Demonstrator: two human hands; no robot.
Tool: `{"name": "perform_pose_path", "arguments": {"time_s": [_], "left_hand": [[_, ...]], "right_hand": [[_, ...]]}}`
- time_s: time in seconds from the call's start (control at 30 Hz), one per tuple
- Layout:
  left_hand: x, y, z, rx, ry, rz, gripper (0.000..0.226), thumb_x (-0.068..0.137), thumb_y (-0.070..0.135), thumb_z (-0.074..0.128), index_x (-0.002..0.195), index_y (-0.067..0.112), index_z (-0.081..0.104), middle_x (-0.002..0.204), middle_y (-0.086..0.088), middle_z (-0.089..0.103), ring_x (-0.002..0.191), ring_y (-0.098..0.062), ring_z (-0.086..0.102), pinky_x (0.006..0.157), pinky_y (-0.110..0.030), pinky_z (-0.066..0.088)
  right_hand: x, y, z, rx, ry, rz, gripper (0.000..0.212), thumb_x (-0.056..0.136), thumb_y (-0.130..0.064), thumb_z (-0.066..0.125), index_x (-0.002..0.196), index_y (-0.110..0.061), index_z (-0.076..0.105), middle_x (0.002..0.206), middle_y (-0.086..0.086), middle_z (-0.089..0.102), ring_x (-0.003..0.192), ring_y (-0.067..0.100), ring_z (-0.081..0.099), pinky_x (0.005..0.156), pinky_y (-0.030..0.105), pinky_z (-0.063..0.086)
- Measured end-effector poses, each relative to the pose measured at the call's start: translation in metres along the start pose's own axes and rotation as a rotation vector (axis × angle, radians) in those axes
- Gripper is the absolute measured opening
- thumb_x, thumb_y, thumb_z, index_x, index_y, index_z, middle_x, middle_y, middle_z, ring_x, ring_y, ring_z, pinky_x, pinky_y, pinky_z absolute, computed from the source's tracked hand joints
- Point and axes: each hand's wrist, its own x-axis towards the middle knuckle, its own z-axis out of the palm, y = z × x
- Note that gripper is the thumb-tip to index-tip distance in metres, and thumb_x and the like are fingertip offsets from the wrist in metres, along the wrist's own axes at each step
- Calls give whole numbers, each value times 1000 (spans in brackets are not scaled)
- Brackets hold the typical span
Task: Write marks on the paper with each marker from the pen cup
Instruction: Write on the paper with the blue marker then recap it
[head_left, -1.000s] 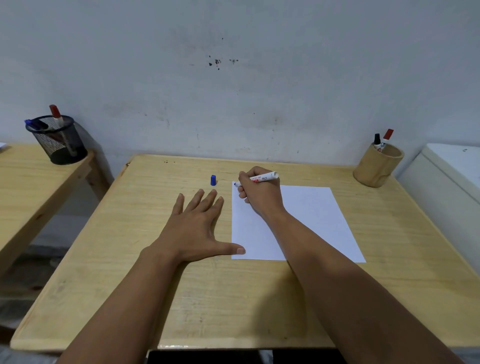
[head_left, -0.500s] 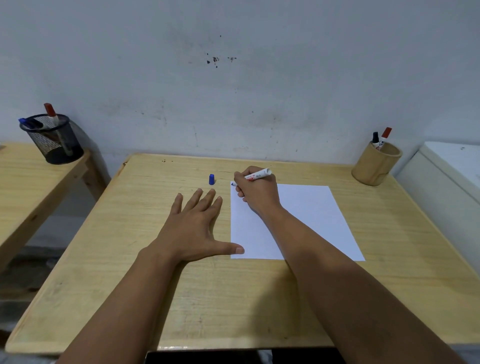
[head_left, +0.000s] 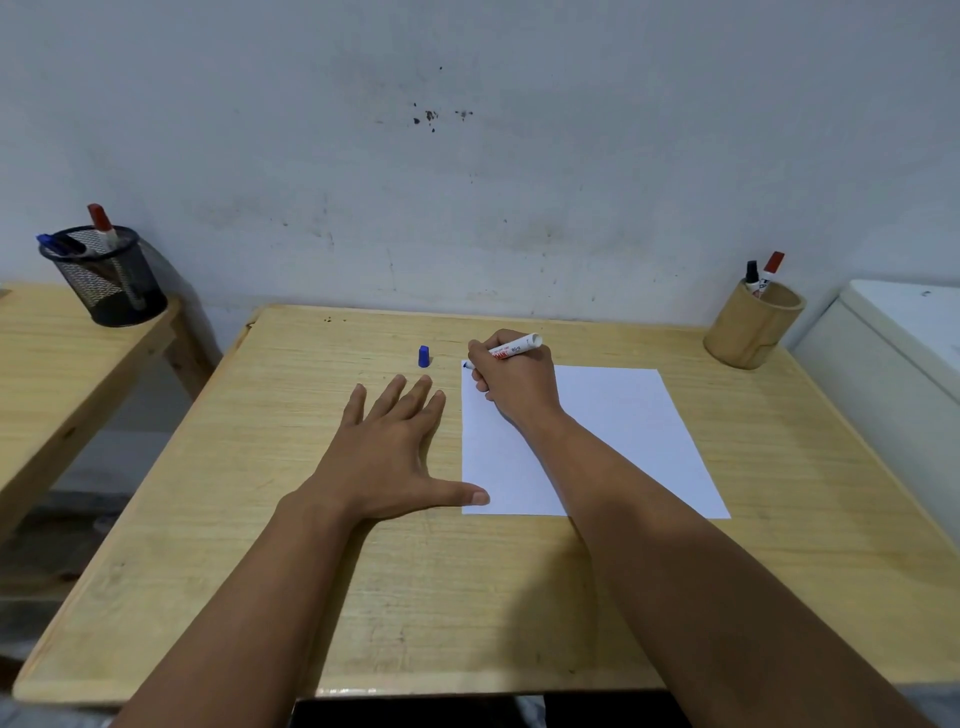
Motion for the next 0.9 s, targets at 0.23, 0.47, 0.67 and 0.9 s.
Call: {"name": "perform_pose_path", "arguments": {"time_s": [0.23,0.47,0.67,0.9], "left_hand": [[-3,4,-3,-111,54,-8,116,63,103,42,155,33,38,168,13,27,159,-16,14,127,-55,8],[51,-8,-23,-387,438,-226,50,97,32,59,146,31,54,142,8,53,115,-16,65,87,-36,51],[76,-18,-17,-266,423,-222,24,99,33,62,118,29,74,116,7,73,105,-20,67,81,-39,55],[83,0,-60,-1033,335,-300,14,95,16,72,107,13,78,92,2,78,81,-17,67,74,-30,50]], "right_hand": [[-3,-3,-4,154,-23,54,30,93,-30,78,75,-9,70,68,9,76,58,20,67,56,30,54],[-3,-34,-15,314,-130,96,37,93,-45,83,82,-16,62,73,11,65,53,17,48,48,24,36],[-11,-49,-53,267,-159,-45,9,97,-15,80,103,-14,74,85,7,76,63,13,70,58,29,54],[-23,-64,-90,555,-241,64,28,106,-4,55,118,-14,78,107,14,76,79,29,76,70,40,67]]}}
